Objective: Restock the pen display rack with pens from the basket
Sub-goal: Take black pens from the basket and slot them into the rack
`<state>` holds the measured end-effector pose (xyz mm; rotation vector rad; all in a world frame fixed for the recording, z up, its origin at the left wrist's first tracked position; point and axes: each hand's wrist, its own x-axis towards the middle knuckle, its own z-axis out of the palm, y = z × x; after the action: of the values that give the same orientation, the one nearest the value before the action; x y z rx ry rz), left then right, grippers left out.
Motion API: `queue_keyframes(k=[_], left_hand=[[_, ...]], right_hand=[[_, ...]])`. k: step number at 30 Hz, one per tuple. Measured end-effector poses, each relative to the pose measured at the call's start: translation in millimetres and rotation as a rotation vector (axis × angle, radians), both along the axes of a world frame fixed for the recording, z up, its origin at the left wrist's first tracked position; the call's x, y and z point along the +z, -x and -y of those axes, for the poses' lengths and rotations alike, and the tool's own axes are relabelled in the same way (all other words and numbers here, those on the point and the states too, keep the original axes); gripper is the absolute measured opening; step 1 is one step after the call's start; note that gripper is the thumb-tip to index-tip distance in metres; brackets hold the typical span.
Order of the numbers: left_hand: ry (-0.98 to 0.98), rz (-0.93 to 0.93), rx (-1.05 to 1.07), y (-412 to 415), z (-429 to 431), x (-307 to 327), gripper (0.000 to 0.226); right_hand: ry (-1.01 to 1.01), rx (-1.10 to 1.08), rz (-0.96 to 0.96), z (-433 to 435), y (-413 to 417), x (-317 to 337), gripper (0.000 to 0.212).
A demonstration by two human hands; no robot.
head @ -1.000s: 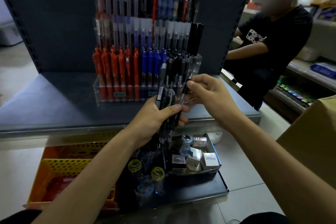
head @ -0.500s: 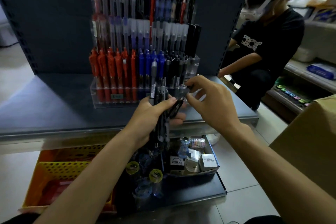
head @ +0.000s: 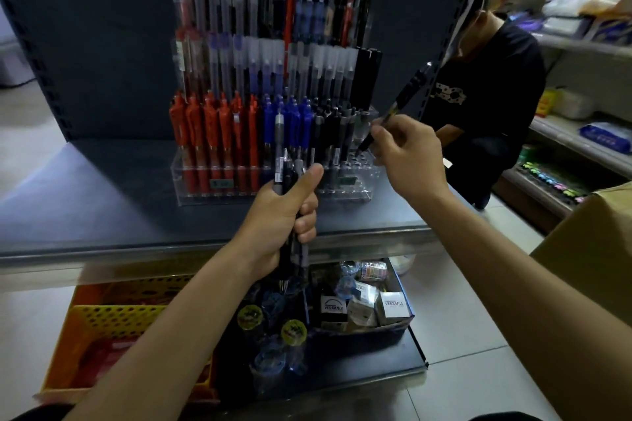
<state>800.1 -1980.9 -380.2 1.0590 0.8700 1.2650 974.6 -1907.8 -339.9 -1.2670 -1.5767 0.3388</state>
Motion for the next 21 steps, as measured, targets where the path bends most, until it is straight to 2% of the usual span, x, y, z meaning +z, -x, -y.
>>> queue_keyframes(k=[2, 5, 9, 11, 14, 16, 19, 21], left_hand=[[0.011, 0.029, -0.018, 1, -1, -1, 0.027], [0.016, 0.185, -0.078, 6, -2, -2, 0.009], [0.005, 0.302, -0.14, 7, -2, -1, 0.014], [0.008, 0.305, -0.143, 6, -4, 0, 0.013], [-0.001, 0.28, -0.109, 4, -8, -1, 0.019], [-0.025, 0.277, -0.103, 2, -9, -1, 0.022], [-0.043, 0.247, -0.12, 0, -8, 0, 0.021], [-0.054, 0.218, -0.13, -3, -8, -1, 0.02]], right_hand=[[-0.001, 0.008, 0.073, -5, 5, 0, 0.022], [-0.021, -0.002, 0.189, -9, 12, -3, 0.018], [-0.045, -0.037, 0.203, -15, 13, -2, 0.012], [-0.033, -0.049, 0.253, -17, 11, -3, 0.013], [0.054, -0.042, 0.372, -14, 9, -16, 0.024], [0.051, -0.074, 0.445, -14, 10, -28, 0.019], [0.073, -0.128, 0.364, -12, 10, -32, 0.025], [0.156, -0.064, 0.261, -14, 7, -27, 0.026]])
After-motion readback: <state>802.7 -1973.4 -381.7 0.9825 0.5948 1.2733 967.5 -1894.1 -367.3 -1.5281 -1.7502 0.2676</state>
